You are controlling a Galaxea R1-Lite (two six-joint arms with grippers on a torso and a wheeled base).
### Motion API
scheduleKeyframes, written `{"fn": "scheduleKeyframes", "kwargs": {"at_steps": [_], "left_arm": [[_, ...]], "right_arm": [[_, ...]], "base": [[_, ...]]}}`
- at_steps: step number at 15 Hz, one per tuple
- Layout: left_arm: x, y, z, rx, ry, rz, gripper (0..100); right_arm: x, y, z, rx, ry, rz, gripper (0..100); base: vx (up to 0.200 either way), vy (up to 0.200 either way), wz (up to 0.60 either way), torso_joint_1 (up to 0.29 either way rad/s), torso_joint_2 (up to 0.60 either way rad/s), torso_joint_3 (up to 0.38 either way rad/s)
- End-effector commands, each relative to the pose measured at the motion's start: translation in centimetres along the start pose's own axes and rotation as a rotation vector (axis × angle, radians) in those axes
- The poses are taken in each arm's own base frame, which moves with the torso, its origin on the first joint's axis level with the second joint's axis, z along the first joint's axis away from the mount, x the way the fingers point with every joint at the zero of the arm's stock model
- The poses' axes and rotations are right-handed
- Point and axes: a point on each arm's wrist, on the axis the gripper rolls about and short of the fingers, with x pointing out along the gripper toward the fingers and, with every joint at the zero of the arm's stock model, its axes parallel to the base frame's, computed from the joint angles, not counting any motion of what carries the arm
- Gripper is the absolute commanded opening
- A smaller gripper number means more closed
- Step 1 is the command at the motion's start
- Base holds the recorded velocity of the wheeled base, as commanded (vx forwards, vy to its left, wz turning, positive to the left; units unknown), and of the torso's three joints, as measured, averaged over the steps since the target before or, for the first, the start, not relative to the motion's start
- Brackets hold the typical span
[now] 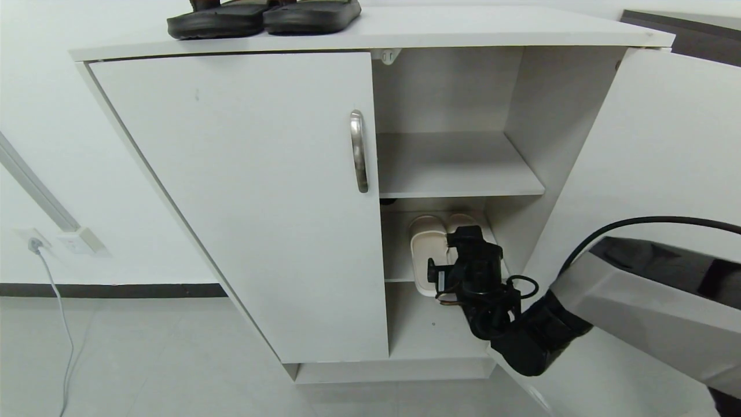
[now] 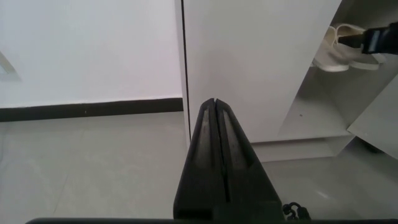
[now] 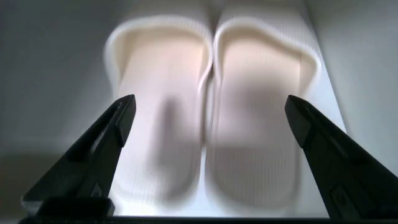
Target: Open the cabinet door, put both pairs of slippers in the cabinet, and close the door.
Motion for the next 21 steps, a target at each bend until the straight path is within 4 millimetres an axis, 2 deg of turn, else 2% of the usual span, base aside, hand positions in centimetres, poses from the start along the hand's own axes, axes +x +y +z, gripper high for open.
{"fn": "scheduleKeyframes", "kwargs": {"at_steps": [1, 3, 5, 7, 11, 21], "left_arm": [[0.0, 0.0, 0.0, 0.0, 0.001, 0.001, 0], [0.0, 0.0, 0.0, -0.002, 0.001, 0.001, 0], [0.0, 0.0, 0.0, -0.003, 0.001, 0.002, 0], [0.0, 0.0, 0.0, -0.003, 0.001, 0.001, 0], [0.0, 0.0, 0.0, -0.003, 0.001, 0.001, 0], [0.0, 0.0, 0.0, -0.009, 0.001, 0.001, 0]], "right_arm": [[-6.0, -0.6, 2.4, 0.003, -0.013, 0.07, 100], [-8.1, -1.4, 2.1, -0.011, 0.011, 0.087, 100], [-9.4, -0.7, 1.1, -0.013, 0.015, 0.125, 100], [-9.1, -0.3, 1.0, -0.008, 0.012, 0.129, 100], [-9.4, -0.1, 1.0, -0.007, 0.008, 0.139, 100], [-10.0, -0.2, 0.8, -0.016, 0.015, 0.147, 100]], "base": [[0.0, 0.0, 0.0, 0.0, 0.0, 0.0], [0.0, 0.0, 0.0, 0.0, 0.0, 0.0], [0.0, 0.0, 0.0, 0.0, 0.0, 0.0], [0.0, 0.0, 0.0, 0.0, 0.0, 0.0], [-0.2, 0.0, 0.0, 0.004, 0.0, 0.005], [0.0, 0.0, 0.0, 0.0, 0.0, 0.008]]}}
